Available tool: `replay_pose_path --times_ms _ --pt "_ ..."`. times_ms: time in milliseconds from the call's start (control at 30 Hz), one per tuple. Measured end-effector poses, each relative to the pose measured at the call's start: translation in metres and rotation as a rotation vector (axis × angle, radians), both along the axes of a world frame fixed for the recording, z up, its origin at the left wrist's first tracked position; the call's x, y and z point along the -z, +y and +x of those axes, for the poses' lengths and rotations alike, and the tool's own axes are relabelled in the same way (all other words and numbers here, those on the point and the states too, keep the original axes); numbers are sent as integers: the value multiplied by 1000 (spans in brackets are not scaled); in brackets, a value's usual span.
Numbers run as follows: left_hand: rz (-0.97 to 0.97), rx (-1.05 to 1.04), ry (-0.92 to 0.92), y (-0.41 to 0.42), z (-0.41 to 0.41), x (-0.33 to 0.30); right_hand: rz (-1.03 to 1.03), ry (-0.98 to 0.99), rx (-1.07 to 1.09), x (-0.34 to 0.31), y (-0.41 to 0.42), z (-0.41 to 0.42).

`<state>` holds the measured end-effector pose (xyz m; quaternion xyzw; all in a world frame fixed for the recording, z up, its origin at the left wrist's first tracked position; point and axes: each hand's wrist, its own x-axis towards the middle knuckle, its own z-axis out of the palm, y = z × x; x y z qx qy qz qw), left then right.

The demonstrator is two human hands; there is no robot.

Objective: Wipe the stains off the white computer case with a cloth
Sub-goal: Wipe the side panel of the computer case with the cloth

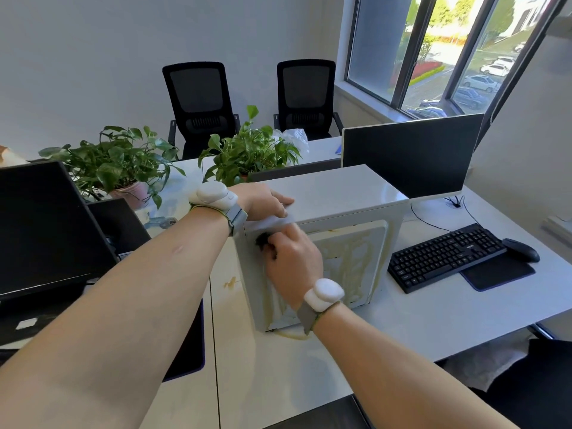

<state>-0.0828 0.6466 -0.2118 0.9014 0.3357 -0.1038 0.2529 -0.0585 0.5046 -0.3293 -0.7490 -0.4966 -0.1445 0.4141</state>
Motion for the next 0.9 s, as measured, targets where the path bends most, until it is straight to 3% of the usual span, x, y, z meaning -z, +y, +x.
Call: replay_pose_path --times_ms 133,433,667,833,900 --pt "30 25 17 -3 1 -4 111 177 135 -11 -25 28" --pt "65 50 41 -5 -1 -5 -75 -77 30 14 -21 29" --pt "91 53 27 -1 -3 -3 -122 73 243 8 -32 52" --pt "79 58 18 0 -1 -2 -151 -6 54 7 -27 40" --pt "81 63 12 1 0 -1 -157 -5 70 6 -29 50"
